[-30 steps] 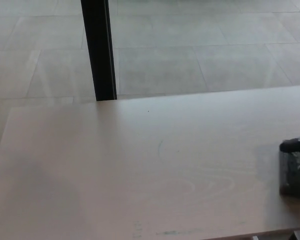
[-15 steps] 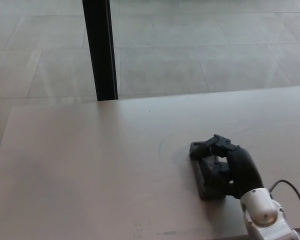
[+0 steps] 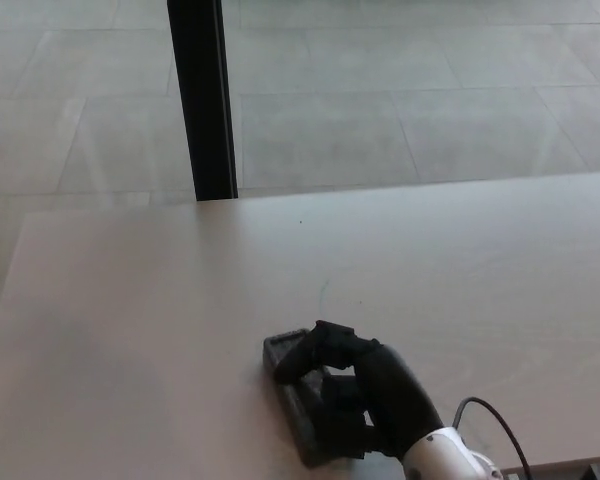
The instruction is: The robot uses its right hand to hold the eraser kept in the middle of the desk and use it to wipe the desk by swiping its surface twice
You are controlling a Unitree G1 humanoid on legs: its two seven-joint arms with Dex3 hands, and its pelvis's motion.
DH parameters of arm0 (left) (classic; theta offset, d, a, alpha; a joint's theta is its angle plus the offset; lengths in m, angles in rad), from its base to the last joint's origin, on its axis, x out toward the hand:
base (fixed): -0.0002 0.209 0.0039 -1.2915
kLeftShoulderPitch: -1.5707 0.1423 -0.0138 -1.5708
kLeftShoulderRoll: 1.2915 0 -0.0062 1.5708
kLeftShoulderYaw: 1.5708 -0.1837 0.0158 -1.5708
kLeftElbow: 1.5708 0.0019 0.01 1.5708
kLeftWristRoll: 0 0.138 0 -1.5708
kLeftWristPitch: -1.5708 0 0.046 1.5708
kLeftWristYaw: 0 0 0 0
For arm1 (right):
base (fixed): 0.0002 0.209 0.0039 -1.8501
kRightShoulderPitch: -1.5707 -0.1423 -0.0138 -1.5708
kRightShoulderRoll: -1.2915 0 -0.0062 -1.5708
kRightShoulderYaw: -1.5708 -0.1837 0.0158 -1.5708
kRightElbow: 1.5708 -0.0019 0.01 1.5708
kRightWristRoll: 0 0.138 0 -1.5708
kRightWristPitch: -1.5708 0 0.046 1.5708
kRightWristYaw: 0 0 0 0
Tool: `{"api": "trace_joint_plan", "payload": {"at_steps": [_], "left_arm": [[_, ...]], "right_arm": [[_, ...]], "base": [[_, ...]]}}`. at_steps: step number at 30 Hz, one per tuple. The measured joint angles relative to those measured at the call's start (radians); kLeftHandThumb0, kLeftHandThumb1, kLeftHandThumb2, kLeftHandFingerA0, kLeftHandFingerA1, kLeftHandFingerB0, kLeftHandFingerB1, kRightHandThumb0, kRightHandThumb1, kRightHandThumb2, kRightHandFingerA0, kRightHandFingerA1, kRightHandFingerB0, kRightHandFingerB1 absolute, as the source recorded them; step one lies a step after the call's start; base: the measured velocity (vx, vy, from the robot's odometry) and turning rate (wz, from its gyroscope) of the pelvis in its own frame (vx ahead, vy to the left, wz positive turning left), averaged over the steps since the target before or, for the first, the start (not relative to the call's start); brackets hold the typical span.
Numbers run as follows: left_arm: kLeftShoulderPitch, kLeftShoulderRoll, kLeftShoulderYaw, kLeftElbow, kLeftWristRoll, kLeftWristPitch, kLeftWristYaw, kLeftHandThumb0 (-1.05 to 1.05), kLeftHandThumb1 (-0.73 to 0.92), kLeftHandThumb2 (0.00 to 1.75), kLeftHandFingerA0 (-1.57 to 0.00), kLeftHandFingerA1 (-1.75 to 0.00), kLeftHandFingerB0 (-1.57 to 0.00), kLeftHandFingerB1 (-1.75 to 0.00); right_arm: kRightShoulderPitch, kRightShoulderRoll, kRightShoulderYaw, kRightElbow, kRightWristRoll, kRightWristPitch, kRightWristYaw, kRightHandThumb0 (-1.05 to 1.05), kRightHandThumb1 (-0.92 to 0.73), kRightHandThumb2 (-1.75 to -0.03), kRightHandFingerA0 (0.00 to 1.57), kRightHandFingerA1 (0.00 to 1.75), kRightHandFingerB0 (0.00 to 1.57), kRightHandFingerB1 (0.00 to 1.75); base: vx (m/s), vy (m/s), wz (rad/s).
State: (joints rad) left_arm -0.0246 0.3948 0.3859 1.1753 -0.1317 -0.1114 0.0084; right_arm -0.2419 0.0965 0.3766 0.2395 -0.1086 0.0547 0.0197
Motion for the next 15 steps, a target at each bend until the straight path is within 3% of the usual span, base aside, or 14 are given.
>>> {"api": "trace_joint_plan", "payload": {"at_steps": [1, 2, 7, 8, 10, 11, 12, 14, 15], "left_arm": [[0.0, 0.0, 0.001, 0.0, 0.0, 0.0, 0.0, -0.53, 0.66, 1.05, -0.75, -0.78, -0.62, -0.7], [0.0, 0.0, 0.001, 0.0, 0.0, 0.0, 0.0, -0.53, 0.67, 1.06, -0.77, -0.77, -0.64, -0.7], [0.004, 0.001, -0.003, -0.002, 0.001, 0.0, 0.0, -0.53, 0.67, 1.06, -0.77, -0.77, -0.62, -0.69], [0.007, 0.001, -0.005, -0.002, 0.001, 0.0, 0.0, -0.55, 0.83, 0.64, -0.8, -0.66, -0.66, -0.58], [0.008, 0.001, -0.005, -0.001, 0.0, 0.0, 0.0, -0.54, 0.83, 0.64, -0.79, -0.66, -0.64, -0.57], [0.009, 0.001, -0.005, -0.001, 0.0, 0.0, 0.0, -0.55, 0.66, 1.05, -0.79, -0.77, -0.6, -0.68], [0.009, 0.001, -0.004, -0.001, 0.0, 0.0, 0.0, -0.54, 0.83, 0.64, -0.79, -0.65, -0.66, -0.57], [0.008, 0.001, -0.002, -0.001, -0.001, 0.0, 0.0, -0.55, 0.82, 0.64, -0.78, -0.65, -0.66, -0.57], [0.009, 0.001, -0.002, -0.001, -0.001, 0.0, 0.0, -0.55, 0.66, 1.05, -0.79, -0.77, -0.63, -0.69]], "right_arm": [[0.0, -0.002, -0.004, -0.003, 0.001, 0.005, 0.004, -0.28, -0.72, -0.93, 0.97, 1.75, 0.74, 1.53], [0.0, -0.003, -0.007, -0.005, 0.001, 0.009, 0.007, -0.26, -0.69, -0.95, 0.95, 1.75, 0.74, 1.49], [-0.012, -0.033, -0.068, 0.014, 0.007, 0.014, 0.032, -0.28, -0.68, -0.94, 0.92, 1.75, 0.71, 1.49], [-0.016, -0.041, -0.083, 0.02, 0.008, 0.014, 0.035, -0.26, -0.67, -1.0, 0.93, 1.75, 0.73, 1.49], [-0.024, -0.055, -0.105, 0.029, 0.009, 0.013, 0.041, -0.27, -0.66, -1.01, 0.91, 1.75, 0.72, 1.55], [-0.027, -0.061, -0.113, 0.032, 0.01, 0.013, 0.043, -0.27, -0.67, -0.97, 0.9, 1.75, 0.7, 1.56], [-0.031, -0.071, -0.123, 0.036, 0.01, 0.012, 0.045, -0.27, -0.65, -0.95, 0.89, 1.75, 0.71, 1.54], [-0.041, -0.093, -0.144, 0.048, 0.009, 0.009, 0.047, -0.27, -0.64, -0.98, 0.9, 1.75, 0.74, 1.51], [-0.048, -0.109, -0.159, 0.057, 0.008, 0.008, 0.046, -0.28, -0.63, -0.98, 0.92, 1.75, 0.75, 1.48]], "base": [[0.0, 0.0, 0.0], [0.0, 0.0, 0.0], [0.0, 0.0, 0.0], [0.0, 0.0, 0.0], [0.0, 0.0, 0.0], [0.0, 0.0, 0.0], [0.0, 0.0, 0.0], [0.0, 0.0, 0.0], [0.0, 0.0, 0.0]]}}
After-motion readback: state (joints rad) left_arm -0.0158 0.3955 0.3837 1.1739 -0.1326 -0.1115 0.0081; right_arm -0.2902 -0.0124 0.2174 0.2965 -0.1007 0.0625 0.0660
